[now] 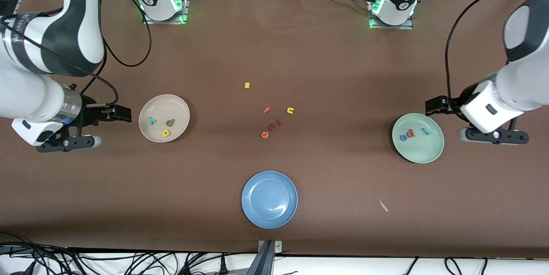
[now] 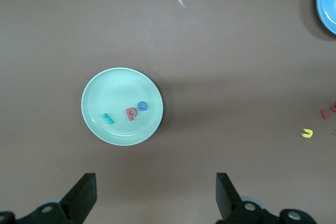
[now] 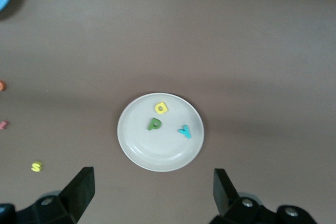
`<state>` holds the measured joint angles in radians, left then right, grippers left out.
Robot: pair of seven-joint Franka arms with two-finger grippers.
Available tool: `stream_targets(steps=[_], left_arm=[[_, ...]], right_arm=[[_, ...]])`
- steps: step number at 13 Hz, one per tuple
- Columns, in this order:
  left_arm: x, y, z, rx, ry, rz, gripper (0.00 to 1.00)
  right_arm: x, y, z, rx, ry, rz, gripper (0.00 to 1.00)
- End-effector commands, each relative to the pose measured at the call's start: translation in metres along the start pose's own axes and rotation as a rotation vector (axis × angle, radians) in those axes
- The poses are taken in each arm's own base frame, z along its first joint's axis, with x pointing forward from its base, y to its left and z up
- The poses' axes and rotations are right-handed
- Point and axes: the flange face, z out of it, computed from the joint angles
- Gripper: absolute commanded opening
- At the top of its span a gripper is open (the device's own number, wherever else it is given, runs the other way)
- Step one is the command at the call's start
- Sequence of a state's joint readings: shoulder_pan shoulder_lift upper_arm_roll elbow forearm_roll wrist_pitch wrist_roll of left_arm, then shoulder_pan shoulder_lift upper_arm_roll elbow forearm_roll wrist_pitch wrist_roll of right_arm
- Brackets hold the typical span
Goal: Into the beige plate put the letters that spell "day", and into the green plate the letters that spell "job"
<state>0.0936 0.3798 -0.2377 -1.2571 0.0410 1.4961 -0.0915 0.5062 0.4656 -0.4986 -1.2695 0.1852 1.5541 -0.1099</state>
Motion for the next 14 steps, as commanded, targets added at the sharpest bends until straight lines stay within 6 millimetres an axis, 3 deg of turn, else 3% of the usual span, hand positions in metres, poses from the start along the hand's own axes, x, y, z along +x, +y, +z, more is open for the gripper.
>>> stream_targets(steps=[1,3,4,6,8,11,14], left_arm=[[-0.003,-0.006,-0.001,-0.024,0.003,0.002,1.00],[0.004,-0.015,0.006,-0.025,0.008,-0.011,1.00],[0.005,-0.023,0.007,-0.025,0.009,-0.024,1.00],[0.007,-0.027,0.010,-0.025,0.004,-0.038,1.00],[0.008,-0.041,0.010,-0.028,0.007,-0.064,1.00],[0.007,-0.042,0.009,-0.025,0.007,-0.066,1.00],[0.007,-0.043,0.010,-0.027,0.005,-0.067,1.00]], right_arm=[[-0.045,-0.005,-0.045,-0.075,0.030,0.012,1.00],[-0.074,0.009,-0.044,-0.047,0.064,0.036,1.00],[-0.080,0.018,-0.040,-0.037,0.066,0.047,1.00],[-0.088,0.040,-0.052,0.050,0.088,0.088,1.00],[-0.089,0.053,-0.055,0.055,0.097,0.103,1.00],[-0.087,0.051,-0.067,0.044,0.111,0.098,1.00],[-0.081,0.055,-0.059,0.043,0.099,0.097,1.00]])
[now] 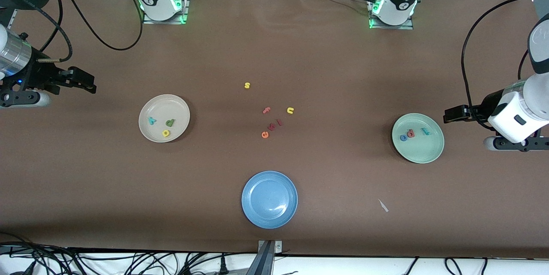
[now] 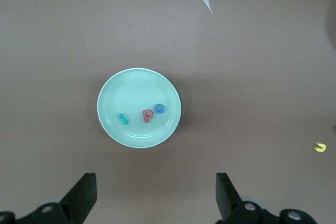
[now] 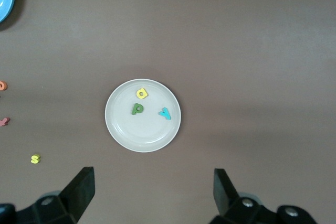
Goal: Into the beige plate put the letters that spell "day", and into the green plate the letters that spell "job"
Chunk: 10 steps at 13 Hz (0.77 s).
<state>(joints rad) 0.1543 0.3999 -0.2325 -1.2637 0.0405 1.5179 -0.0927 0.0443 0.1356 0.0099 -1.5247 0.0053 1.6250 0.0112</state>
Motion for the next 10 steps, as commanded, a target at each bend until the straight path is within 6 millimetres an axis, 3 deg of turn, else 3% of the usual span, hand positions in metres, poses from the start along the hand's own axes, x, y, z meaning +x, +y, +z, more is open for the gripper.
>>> stream_targets(steps=[1,6,10], left_arm=[[-0.001,0.000,-0.002,-0.015,0.008,-0.001,1.00],[-0.002,0.001,-0.003,-0.016,0.009,0.001,1.00],[-0.002,0.001,-0.003,-0.015,0.011,0.001,1.00]], right_arm=[[0.003,0.006,0.001,0.010,0.002,-0.001,1.00],[0.005,0.033,0.003,-0.002,0.000,0.018,1.00],[0.005,0.037,-0.008,-0.002,0.020,0.010,1.00]])
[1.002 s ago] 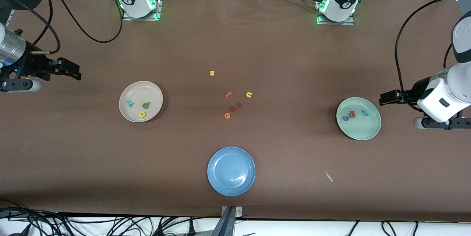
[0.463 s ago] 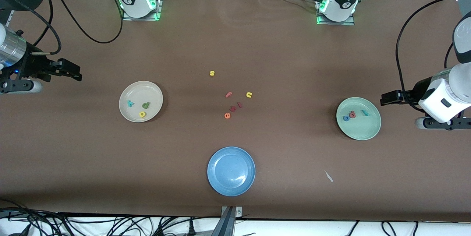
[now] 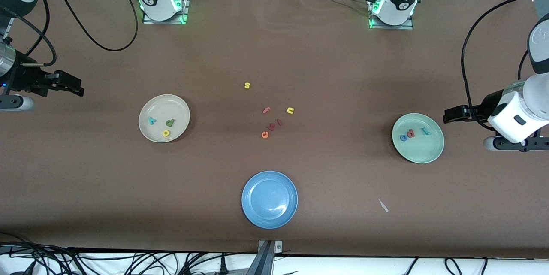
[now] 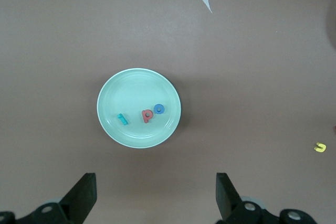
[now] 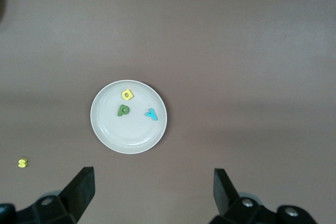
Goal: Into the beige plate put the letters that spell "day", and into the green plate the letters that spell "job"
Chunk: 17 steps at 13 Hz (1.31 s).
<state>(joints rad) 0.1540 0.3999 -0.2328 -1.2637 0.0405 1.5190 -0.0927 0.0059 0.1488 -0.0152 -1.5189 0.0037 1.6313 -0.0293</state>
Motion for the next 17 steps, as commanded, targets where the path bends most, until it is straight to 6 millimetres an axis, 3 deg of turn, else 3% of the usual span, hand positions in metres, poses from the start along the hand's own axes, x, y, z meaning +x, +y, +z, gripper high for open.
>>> stream_targets(steps=[1,10,17], left_arm=[[-0.002,0.001,-0.003,-0.015,0.009,0.000,1.00],[-0.002,0.002,-0.003,-0.015,0.009,0.002,1.00],[-0.002,0.003,-0.003,-0.015,0.009,0.005,1.00]], right_arm=[[0.001,-0.001,-0.013,0.004,0.021,-0.012,1.00],[-0.002,-0.014,-0.012,-0.031,0.002,-0.065,1.00],[-0.006,-0.013,-0.017,-0.035,-0.012,-0.065,1.00]])
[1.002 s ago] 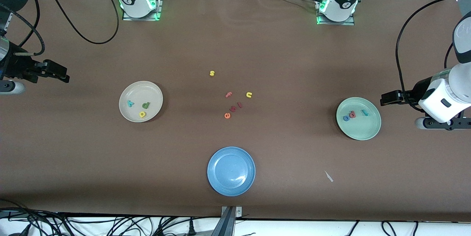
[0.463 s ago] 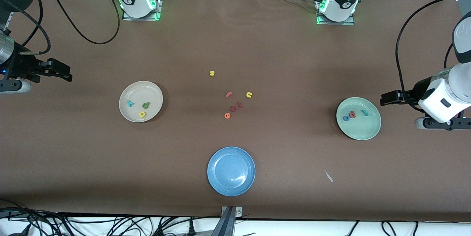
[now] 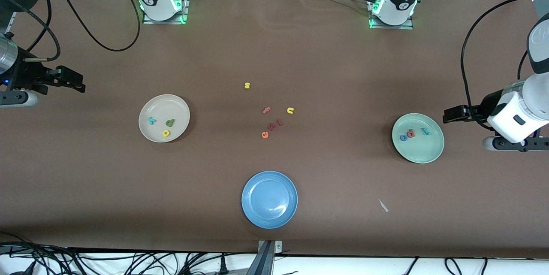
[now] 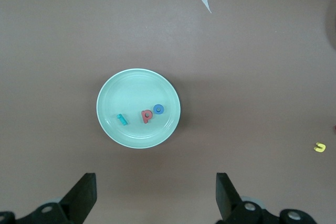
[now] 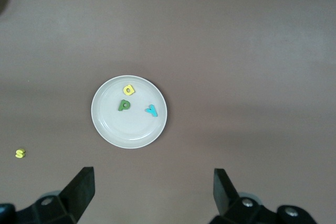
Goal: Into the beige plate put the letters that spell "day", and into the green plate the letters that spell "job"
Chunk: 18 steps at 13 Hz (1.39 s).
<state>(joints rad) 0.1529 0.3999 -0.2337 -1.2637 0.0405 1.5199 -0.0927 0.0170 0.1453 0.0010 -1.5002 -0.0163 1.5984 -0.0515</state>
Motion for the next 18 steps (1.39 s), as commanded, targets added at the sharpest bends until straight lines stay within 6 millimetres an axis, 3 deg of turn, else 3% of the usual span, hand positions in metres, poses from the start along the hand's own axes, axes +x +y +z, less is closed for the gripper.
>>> stream_targets(steps=[1,18], left_arm=[[-0.002,0.001,-0.003,-0.015,0.009,0.001,1.00],[-0.001,-0.001,-0.002,-0.015,0.009,0.000,1.00]], right_arm=[[-0.002,0.001,-0.008,-0.017,-0.003,-0.015,1.00],[0.002,-0.009,0.000,-0.007,-0.016,-0.056,1.00]])
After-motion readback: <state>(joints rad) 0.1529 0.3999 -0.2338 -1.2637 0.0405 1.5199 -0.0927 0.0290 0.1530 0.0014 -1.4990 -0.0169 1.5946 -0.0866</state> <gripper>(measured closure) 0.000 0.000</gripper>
